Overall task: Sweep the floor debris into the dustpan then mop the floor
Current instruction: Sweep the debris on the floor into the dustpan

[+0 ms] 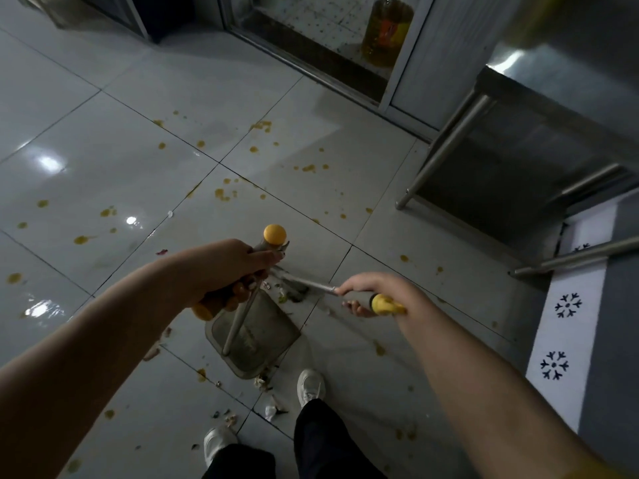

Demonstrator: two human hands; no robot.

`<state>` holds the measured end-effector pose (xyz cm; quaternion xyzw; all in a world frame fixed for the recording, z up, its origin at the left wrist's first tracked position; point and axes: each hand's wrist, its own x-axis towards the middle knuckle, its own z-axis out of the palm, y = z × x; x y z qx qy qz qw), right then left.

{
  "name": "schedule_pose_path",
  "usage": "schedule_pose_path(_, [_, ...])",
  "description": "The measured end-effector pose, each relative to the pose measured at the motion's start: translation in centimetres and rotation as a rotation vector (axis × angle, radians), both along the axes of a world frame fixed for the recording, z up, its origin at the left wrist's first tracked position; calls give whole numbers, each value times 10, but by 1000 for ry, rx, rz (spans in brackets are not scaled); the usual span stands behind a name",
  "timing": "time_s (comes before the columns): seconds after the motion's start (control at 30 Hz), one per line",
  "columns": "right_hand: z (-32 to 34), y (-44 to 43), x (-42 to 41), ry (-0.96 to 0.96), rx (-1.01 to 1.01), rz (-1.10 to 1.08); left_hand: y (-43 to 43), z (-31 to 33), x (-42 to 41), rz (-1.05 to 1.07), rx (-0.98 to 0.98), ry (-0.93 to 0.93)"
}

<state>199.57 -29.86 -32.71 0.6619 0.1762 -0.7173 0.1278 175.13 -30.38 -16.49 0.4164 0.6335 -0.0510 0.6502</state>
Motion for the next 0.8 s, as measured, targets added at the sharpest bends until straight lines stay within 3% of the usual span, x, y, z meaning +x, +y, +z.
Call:
schedule_pose_path(0.3, [-15,-7,-3,-129,169,79,-16,-2,-2,13,-8,14])
schedule_pose_path(0.4, [-31,-23,-15,-176,142,98,-22,-3,-7,22,-14,17])
schedule_pose_path(0.8, [-9,-49,-4,73,-42,-68,-36,11,-8,13,6,42])
